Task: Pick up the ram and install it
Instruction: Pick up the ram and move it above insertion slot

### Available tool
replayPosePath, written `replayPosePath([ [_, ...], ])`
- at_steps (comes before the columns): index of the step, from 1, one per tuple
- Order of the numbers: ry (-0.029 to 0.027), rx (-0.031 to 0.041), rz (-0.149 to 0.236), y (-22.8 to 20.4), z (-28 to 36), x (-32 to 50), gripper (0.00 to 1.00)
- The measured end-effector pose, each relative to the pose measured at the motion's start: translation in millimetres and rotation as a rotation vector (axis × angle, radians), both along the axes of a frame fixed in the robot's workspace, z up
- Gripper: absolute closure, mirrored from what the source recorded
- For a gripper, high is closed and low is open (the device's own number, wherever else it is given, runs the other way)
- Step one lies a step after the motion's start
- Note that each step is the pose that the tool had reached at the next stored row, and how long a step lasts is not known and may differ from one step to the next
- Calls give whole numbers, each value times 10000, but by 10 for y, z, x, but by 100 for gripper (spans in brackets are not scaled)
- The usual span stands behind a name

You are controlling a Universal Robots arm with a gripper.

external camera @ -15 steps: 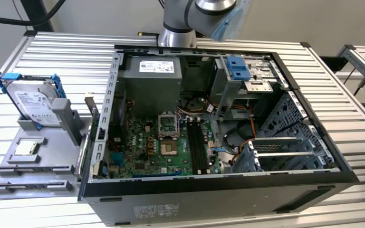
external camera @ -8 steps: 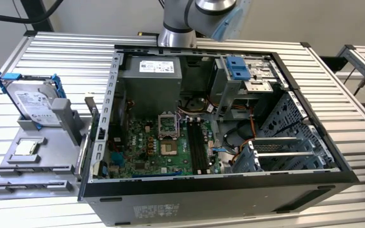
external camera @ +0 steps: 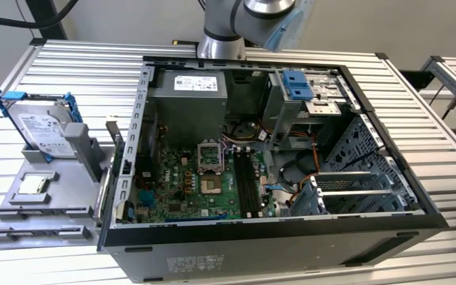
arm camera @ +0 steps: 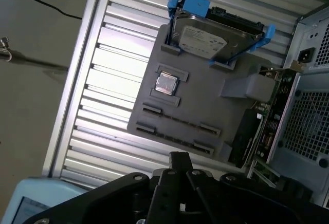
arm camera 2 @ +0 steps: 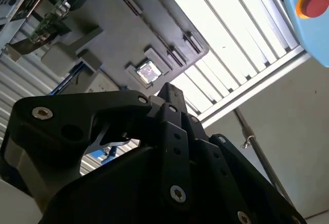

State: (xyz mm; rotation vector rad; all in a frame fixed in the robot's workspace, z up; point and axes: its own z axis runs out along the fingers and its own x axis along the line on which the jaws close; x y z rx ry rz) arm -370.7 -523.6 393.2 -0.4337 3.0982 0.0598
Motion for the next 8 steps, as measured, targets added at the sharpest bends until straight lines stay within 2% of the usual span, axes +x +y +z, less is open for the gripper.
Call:
replayPosePath([
  [8,-3,-6,1333,1,1,-3,100],
])
